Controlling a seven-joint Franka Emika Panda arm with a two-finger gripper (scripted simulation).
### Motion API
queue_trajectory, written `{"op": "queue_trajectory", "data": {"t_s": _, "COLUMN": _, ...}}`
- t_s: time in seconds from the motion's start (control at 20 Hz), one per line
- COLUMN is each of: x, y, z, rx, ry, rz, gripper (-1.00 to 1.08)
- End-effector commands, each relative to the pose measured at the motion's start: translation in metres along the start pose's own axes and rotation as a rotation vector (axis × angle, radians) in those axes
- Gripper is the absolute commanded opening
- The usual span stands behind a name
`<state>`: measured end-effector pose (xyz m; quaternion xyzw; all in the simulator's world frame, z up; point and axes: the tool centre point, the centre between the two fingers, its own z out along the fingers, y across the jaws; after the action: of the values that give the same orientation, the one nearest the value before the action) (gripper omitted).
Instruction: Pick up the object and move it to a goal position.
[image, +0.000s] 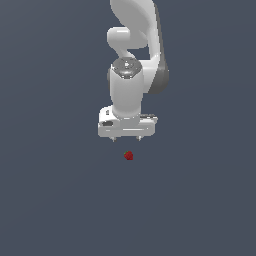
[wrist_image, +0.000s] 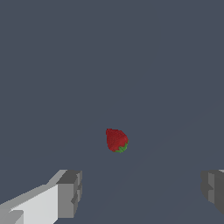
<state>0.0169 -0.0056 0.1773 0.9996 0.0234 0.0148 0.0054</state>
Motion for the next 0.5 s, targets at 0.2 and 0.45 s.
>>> {"op": "queue_trajectory", "data": {"t_s": 0.2, "x": 0.000, "y": 0.000, "z": 0.008, "rx": 0.000, "ry": -0.002, "rz": -0.006, "gripper": 1.00}}
{"op": "queue_trajectory", "data": {"t_s": 0.45, "x": -0.001, "y": -0.003, "z": 0.035, "rx": 0.003, "ry": -0.010, "rz": -0.024, "gripper": 1.00}}
